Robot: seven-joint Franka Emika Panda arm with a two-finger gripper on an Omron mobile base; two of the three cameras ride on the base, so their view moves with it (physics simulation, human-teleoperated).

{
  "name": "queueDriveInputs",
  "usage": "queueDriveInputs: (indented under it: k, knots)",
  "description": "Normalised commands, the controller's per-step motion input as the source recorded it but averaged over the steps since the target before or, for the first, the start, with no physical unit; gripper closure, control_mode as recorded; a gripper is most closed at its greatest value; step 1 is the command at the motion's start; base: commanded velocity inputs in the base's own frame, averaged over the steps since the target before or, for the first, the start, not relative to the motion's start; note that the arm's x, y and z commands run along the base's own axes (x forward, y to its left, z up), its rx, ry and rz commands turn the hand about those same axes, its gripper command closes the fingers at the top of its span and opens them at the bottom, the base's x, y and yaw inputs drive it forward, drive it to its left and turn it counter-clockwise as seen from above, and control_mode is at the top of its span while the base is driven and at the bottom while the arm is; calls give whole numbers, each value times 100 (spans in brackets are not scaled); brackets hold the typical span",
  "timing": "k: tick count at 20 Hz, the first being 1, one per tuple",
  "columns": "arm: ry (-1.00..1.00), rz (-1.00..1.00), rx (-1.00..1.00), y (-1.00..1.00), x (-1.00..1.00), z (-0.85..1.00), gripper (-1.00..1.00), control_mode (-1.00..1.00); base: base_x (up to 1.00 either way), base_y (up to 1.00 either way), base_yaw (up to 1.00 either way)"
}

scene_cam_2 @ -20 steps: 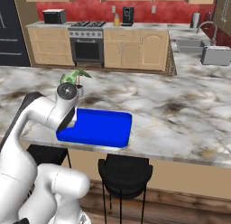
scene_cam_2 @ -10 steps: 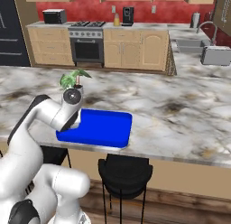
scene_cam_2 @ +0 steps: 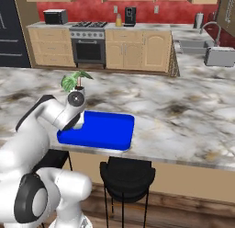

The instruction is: There is a tray on the dining counter. Grab the cup, mug, and pitcher and place them on the tray. The pitcher may be placed next to the tray if it cannot fit the tray.

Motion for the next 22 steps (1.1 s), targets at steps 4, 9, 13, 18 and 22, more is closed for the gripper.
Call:
queueDriveInputs:
  k: [4,9,13,18,22]
  knots:
    - [0,0,0,12,33,-11,100,-100,0,0,0]
    - [0,0,-1,12,30,-13,100,-100,0,0,0]
    - [0,0,-3,10,27,-17,100,-100,0,0,0]
    - [0,0,0,3,29,-22,100,-100,0,0,0]
    - [0,0,0,0,20,-24,100,-100,0,0,0]
